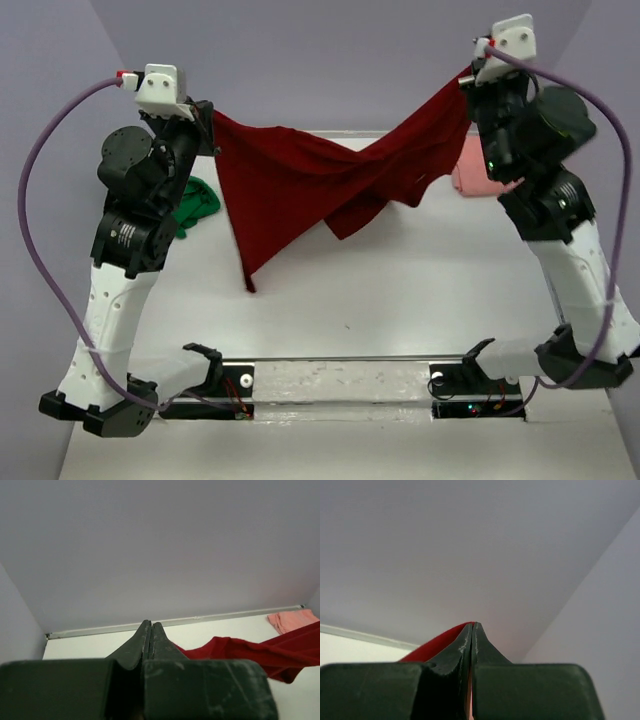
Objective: Fold and stack the t-shirts
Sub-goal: Flatten the tshirt out
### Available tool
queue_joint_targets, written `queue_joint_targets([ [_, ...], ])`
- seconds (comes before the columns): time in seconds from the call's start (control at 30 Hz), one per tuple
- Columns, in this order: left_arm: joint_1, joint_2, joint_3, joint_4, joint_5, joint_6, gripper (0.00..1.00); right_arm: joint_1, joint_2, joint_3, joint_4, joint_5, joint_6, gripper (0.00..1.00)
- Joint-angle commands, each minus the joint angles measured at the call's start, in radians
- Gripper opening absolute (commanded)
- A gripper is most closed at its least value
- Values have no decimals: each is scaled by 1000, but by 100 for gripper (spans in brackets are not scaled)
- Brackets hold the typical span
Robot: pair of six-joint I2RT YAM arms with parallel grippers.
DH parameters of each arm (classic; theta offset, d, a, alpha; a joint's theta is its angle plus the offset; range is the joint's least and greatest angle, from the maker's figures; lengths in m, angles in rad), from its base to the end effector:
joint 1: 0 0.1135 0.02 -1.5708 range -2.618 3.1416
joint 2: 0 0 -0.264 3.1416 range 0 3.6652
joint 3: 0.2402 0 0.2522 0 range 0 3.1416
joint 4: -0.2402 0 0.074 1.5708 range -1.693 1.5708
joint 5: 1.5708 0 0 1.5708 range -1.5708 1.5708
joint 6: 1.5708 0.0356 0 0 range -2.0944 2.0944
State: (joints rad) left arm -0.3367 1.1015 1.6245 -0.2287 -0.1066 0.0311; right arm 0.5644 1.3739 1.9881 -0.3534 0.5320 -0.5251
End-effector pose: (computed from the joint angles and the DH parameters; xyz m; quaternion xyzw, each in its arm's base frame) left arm 0.1783 -0.0584 0.5550 0.0667 0.5927 -0.0907 0.7975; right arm 0.2083 0.1105 0.5896 -0.1263 0.6107 -0.1451 0.7682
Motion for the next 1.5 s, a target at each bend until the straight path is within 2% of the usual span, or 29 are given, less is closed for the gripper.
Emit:
queue_joint_targets([
  [0.0, -51, -159, 3, 60, -37, 39, 0, 361, -195, -108, 402, 289, -369, 0],
  [0.03, -53, -179, 5, 51, -38, 41, 0, 426, -208, -127, 465, 345, -457, 0],
  [0.07, -56, -222, 5, 46, -33, 43, 0, 472, -220, -147, 531, 396, -616, 0],
  [0.1, -56, -242, 5, 43, -34, 40, 0, 506, -242, -200, 674, 458, -685, 0],
  [0.17, -56, -287, 26, 0, -38, 38, 0, 587, -259, -244, 808, 503, -832, 0],
  [0.23, -56, -319, 47, -43, -44, 39, 0, 629, -254, -236, 873, 534, -898, 0],
  [0.27, -56, -328, 51, -55, -44, 39, 0, 685, -240, -233, 937, 561, -1037, 0],
  [0.3, -56, -336, 54, -66, -44, 41, 0, 715, -228, -241, 1140, 560, -1131, 0],
  [0.4, -53, -356, 63, -98, -42, 29, 0, 869, -152, -227, 1435, 545, -1420, 0],
  [0.5, -44, -367, 61, -118, -30, 16, 0, 934, -73, -184, 1514, 511, -1504, 0],
  [0.53, -42, -371, 52, -116, -28, 15, 0, 934, -56, -164, 1490, 517, -1480, 0],
  [0.6, -39, -368, 35, -107, -24, 12, 0, 934, -77, -175, 1277, 473, -1245, 0],
  [0.63, -39, -364, 12, -94, -24, 10, 0, 922, -100, -163, 1114, 464, -1080, 0],
  [0.67, -39, -347, -1, -84, -21, 6, 0, 892, -152, -146, 943, 376, -748, 0],
  [0.7, -39, -338, -17, -71, -18, 6, 0, 846, -173, -141, 696, 315, -621, 0],
  [0.73, -39, -310, -55, -23, -22, 6, 0, 671, -174, -120, 585, 260, -395, 0],
  [0.77, -39, -286, -66, 1, -21, 4, 0, 557, -147, -76, 409, 135, -303, 0],
  [0.8, -39, -260, -68, 20, -22, 6, 0, 466, -113, -34, 311, 76, -233, 0],
  [0.83, -41, -199, -63, 31, -19, 10, 0, 296, -77, 1, 204, -37, -129, 0],
  [0.9, -39, -134, -42, 86, -36, 13, 0, 190, -29, -29, 246, -104, -100, 0],
  [0.93, -39, -70, -35, 109, -63, 21, 0, 48, 5, 16, 156, -189, 9, 0],
  [0.97, -39, -69, -25, 132, -64, 35, 0, 46, 43, 65, 156, -190, 10, 0],
  [1.0, -35, 8, -3, 140, -85, 52, 0, -37, 75, 98, 121, -229, 48, 0],
  [1.07, -25, 98, 102, 137, -97, 78, 0, -99, 187, 207, 88, -245, 47, 0],
  [1.13, 46, 214, 187, 152, -6, 41, 0, -191, 282, 302, 26, -286, 75, 0],
  [1.2, 140, 328, 247, 152, 101, 1, 0, -254, 323, 403, -13, -340, 114, 0],
  [1.3, 174, 454, 340, 149, 129, -11, 0, -288, 369, 451, -21, -352, 108, 0],
  [1.37, 234, 550, 431, 115, 175, -25, 0, -336, 376, 448, -28, -369, 120, 0],
  [1.47, 255, 589, 483, 97, 180, -56, 0, -356, 355, 423, -29, -360, 116, 0],
])
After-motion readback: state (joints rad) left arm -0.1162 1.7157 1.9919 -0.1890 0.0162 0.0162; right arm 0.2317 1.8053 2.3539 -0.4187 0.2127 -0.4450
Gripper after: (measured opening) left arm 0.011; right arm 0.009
